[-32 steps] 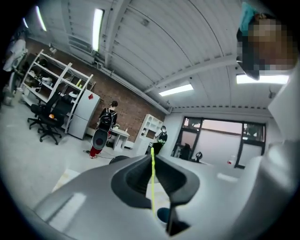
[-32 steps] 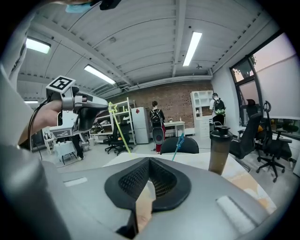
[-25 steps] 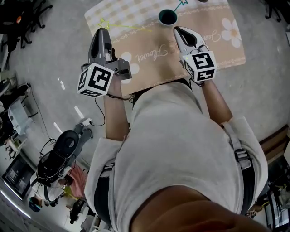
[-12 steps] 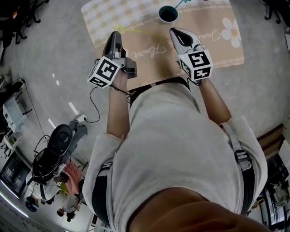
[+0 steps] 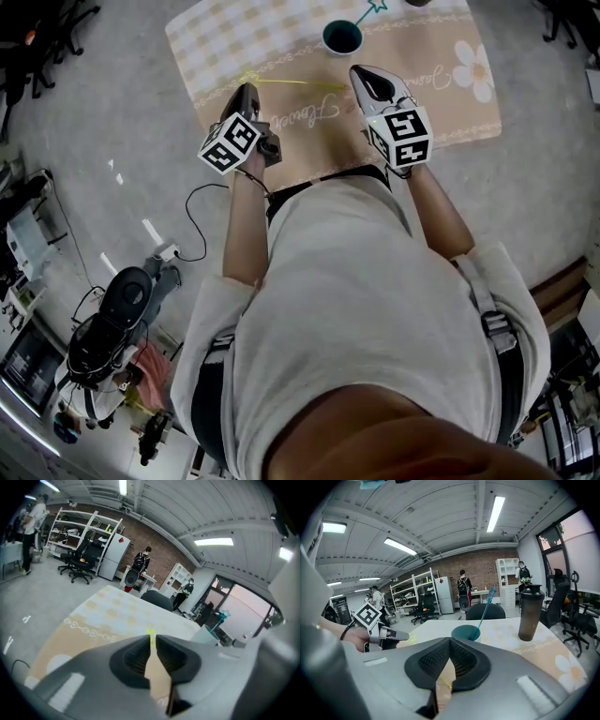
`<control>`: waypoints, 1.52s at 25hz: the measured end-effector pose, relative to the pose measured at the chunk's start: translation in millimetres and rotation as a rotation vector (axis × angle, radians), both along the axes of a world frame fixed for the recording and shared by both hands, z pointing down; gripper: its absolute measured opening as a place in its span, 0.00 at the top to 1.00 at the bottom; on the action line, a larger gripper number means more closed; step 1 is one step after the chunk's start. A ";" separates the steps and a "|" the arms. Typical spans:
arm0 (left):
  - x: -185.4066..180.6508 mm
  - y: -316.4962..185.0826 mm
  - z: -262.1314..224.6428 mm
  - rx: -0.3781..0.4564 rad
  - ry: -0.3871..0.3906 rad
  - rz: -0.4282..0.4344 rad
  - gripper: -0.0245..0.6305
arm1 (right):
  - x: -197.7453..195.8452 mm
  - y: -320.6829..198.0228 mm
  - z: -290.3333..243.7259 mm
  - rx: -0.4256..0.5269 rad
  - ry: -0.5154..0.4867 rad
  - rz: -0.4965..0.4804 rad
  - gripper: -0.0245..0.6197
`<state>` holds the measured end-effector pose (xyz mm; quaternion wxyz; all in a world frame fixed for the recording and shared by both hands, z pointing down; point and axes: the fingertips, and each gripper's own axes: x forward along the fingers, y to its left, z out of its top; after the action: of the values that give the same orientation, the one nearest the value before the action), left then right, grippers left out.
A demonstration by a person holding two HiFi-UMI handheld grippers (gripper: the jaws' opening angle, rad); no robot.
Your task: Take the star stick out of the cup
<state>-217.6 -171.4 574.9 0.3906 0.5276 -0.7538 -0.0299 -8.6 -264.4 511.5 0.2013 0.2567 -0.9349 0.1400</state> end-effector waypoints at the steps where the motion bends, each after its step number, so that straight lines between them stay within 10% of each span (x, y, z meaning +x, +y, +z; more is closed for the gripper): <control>1: -0.3 1.1 7.2 -0.033 -0.009 0.003 0.90 | 0.5 -1.2 -0.7 0.002 -0.002 0.003 0.96; 18: 4.7 -5.1 58.7 -0.279 -0.114 0.085 0.87 | 23.4 -56.3 -14.0 0.050 -0.014 0.125 0.94; 21: 5.3 -4.7 50.9 -0.271 -0.128 0.079 0.76 | 22.4 -65.0 -14.6 0.042 -0.019 0.127 0.90; 38: 13.8 4.6 -2.8 -0.172 -0.219 0.098 0.83 | -7.9 -122.2 -1.3 -0.011 -0.028 0.120 0.81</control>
<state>-203.7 -166.8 572.1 0.3509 0.5284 -0.7650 0.1114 -16.5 -386.6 510.2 0.1807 0.3092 -0.9198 0.1604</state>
